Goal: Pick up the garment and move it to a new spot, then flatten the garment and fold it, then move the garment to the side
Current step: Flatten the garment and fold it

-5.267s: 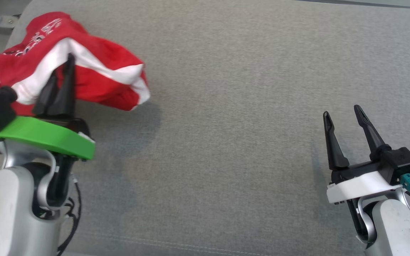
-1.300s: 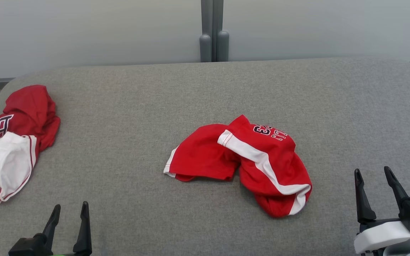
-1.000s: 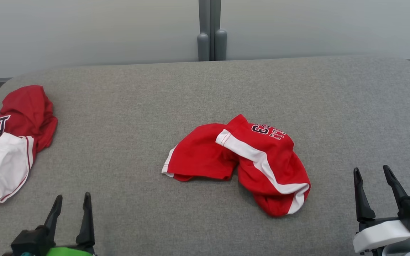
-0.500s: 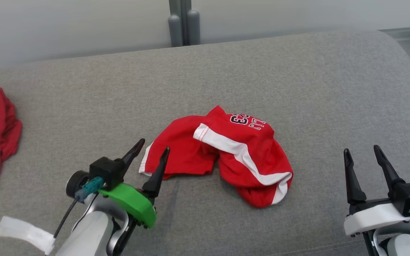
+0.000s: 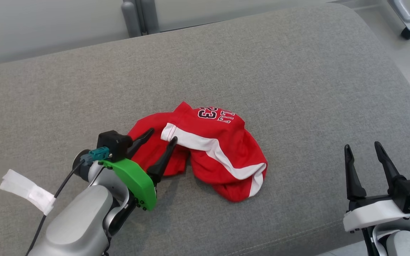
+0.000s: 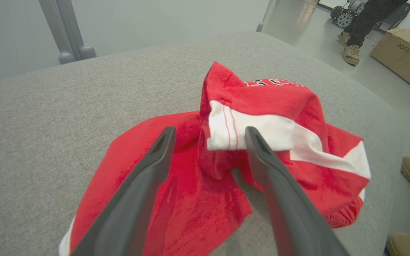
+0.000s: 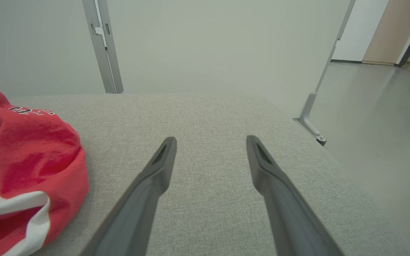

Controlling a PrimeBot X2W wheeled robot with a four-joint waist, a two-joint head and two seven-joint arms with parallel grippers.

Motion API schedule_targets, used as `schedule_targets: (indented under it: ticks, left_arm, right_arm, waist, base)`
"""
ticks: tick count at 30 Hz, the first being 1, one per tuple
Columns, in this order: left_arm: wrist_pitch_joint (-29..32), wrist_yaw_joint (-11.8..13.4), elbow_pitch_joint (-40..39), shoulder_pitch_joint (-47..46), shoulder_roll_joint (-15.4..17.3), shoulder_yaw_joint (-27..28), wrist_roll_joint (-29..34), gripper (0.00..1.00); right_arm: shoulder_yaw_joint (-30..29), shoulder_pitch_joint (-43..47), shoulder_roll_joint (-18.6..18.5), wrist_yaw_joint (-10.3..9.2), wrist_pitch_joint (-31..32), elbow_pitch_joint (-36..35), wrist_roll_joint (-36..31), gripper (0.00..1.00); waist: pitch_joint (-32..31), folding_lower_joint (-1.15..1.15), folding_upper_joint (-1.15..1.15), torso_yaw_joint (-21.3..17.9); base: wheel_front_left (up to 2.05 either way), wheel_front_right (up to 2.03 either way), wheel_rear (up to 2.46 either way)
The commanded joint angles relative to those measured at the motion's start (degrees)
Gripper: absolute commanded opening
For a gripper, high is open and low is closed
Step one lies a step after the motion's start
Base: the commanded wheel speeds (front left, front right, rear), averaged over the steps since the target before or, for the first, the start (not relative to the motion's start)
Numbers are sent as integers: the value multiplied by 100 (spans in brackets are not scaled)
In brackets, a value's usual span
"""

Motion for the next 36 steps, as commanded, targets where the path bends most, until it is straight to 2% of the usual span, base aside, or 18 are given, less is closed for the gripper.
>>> schedule_targets:
  ticks: [1, 3, 4, 5, 6, 7, 8, 9, 10, 17, 24, 32, 36]
  left_arm:
    - [-31, -16, 25, -129, 71, -101, -138, 100]
    - [-54, -16, 56, -212, 109, -275, -307, 100]
    - [-53, -16, 71, -242, 120, -355, -377, 90]
    - [-64, -16, 91, -280, 143, -432, -454, 74]
    - [-75, -16, 116, -314, 164, -497, -510, 48]
    - [-95, -16, 138, -347, 182, -574, -567, 40]
    - [-133, -16, 143, -369, 187, -650, -615, 27]
    - [-156, -16, 130, -401, 185, -726, -639, 4]
    - [-186, -16, 94, -441, 185, -807, -692, 0]
    - [-46, -16, -360, -828, 268, -1309, -1258, 0]
    - [556, -16, -812, -1991, 328, -1547, -1707, 0]
    - [1358, -15, -460, -3182, 125, -1556, -1883, 0]
    - [1645, 191, -154, -3760, -111, -1587, -1683, 0]
  right_arm:
    - [-4, -63, 8, -4, -17, 13, 24, 100]
    - [1, -65, 15, -4, -17, 22, 22, 100]
    - [4, -60, 20, -4, -17, 25, 21, 100]
    - [7, -55, 25, -4, -17, 28, 21, 100]
    - [7, -49, 28, -4, -17, 32, 22, 100]
    - [7, -46, 32, -4, -17, 34, 25, 100]
    - [7, -43, 35, -4, -17, 35, 25, 100]
    - [6, -40, 40, -4, -17, 37, 21, 100]
    - [5, -39, 44, -4, -17, 36, 18, 100]
    - [68, -123, 71, -4, -17, 44, 38, 100]
    - [194, -252, 114, -4, -17, 86, 98, 100]
    - [442, -371, 152, -4, -17, 179, 380, 100]
    - [567, -374, 155, -4, -17, 226, 669, 100]
  waist:
    - [52, 0, 0, -86]
    - [43, 0, 0, -109]
    - [37, 0, 0, -117]
    - [31, 0, 0, -122]
    - [25, 0, 0, -127]
    - [18, 0, 0, -131]
    - [11, 0, 0, -134]
    - [5, 0, 0, -134]
    - [1, 0, 0, -134]
    - [29, 0, 0, -193]
    - [95, 0, 0, -424]
    - [150, 0, 0, -888]
    - [208, 0, 0, -1094]
  base:
    - [0, 0, 0]
    - [0, 0, 0]
    - [0, 0, 0]
    - [0, 0, 0]
    - [0, 0, 0]
    - [0, 0, 0]
    - [0, 0, 0]
    - [0, 0, 0]
    - [0, 0, 0]
    - [0, 0, 0]
    - [0, 0, 0]
    - [0, 0, 0]
    - [0, 0, 0]
